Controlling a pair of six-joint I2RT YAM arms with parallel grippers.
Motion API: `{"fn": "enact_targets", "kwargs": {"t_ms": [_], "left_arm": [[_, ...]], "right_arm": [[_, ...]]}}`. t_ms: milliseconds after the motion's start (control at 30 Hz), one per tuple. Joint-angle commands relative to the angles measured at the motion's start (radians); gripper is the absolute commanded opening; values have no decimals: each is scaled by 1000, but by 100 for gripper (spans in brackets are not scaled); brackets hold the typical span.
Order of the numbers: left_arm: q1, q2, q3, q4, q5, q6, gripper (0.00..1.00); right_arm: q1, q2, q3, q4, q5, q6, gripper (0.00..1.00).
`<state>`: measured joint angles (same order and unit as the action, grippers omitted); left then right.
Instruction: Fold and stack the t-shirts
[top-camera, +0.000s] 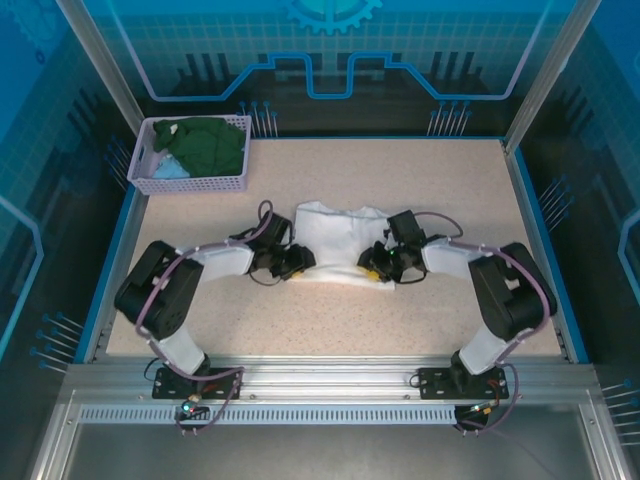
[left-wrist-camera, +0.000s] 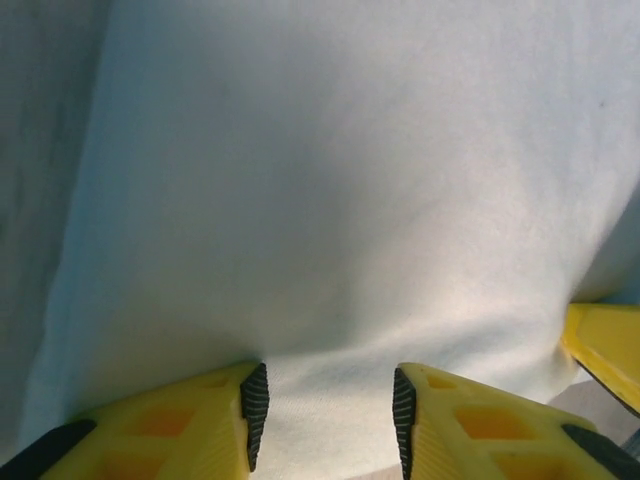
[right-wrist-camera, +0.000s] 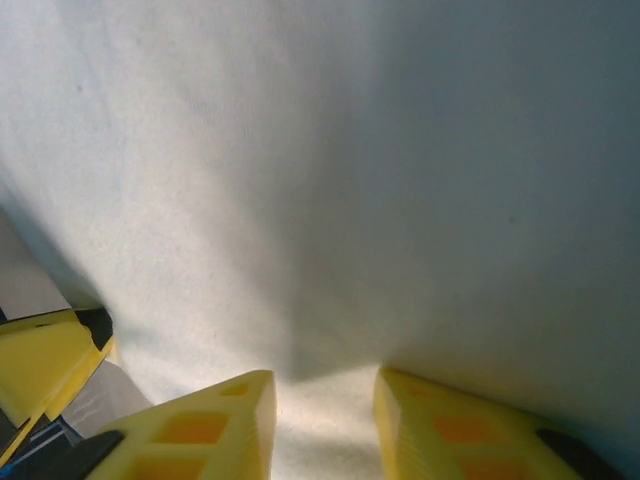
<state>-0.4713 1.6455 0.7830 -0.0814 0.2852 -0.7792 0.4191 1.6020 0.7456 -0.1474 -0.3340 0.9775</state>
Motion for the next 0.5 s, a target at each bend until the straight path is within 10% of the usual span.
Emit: {"fn": "enact_targets", "kwargs": {"t_ms": [0,200,467], "left_arm": [[-11,-117,-126,-126,-46,-9,44],[-6,-299,9,-318,-116,58,63],[166,-33,307,-251,-98,139,71]], "right_arm": [[56,-137,-73,-164,162,37,43],[40,-377,-21,-282,336,-62,62],[-146,-110,245,-272,221,-390,62]]}}
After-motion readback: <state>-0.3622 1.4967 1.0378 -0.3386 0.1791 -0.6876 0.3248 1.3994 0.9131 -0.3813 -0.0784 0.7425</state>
